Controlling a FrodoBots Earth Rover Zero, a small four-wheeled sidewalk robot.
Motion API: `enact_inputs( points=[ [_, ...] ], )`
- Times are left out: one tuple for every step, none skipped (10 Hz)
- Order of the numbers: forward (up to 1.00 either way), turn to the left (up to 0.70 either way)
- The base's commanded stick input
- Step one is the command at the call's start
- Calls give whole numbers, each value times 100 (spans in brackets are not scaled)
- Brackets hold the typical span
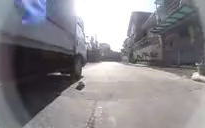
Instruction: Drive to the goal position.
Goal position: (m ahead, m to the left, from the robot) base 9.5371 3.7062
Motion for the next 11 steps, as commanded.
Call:
enact_inputs(
  points=[
    [70,0],
    [70,0],
    [70,0],
    [70,0],
    [70,0],
    [70,0],
    [70,0],
    [70,0],
    [70,0],
    [70,0],
    [70,0]
  ],
)
